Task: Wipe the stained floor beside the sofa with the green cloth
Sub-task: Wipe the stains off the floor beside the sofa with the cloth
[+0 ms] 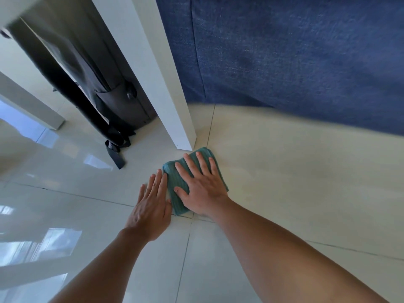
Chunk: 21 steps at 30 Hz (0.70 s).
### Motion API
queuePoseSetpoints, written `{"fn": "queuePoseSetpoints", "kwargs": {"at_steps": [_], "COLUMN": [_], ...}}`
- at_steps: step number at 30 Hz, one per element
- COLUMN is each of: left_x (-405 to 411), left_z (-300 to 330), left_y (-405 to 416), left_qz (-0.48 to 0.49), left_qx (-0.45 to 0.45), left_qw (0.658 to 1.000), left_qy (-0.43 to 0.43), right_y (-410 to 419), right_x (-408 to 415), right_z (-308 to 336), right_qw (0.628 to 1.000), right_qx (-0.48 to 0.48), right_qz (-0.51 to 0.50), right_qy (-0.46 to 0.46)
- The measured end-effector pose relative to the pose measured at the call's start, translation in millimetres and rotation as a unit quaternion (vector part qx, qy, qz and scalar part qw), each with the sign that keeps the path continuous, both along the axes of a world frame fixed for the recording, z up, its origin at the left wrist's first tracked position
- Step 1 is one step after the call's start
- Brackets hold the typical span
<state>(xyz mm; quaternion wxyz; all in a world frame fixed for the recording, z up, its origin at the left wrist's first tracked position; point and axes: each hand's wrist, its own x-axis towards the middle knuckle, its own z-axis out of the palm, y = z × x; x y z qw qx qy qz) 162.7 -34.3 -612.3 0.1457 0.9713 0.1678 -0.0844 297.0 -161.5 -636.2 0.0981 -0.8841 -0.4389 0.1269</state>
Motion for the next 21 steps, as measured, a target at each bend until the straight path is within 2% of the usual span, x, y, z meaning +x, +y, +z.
{"fn": "queuePoseSetpoints", "kwargs": {"at_steps": [7,21], "left_x": [5,40], "left_z": [0,4], "left_y": [-5,-30], "left_qz": [-0.025,-0.083], "left_qx": [0.029,0.047], "left_qw": [0.999,0.994], "left_qy": [0.009,0.047], "right_y": [-23,-93], "right_x": [-6,5], "right_z": [1,6], "right_qw": [0.999,0.993], "right_qx": [0.021,-0.009], "right_qz": [-0.03,-0.112], "right_qy": [0.008,0.024]}}
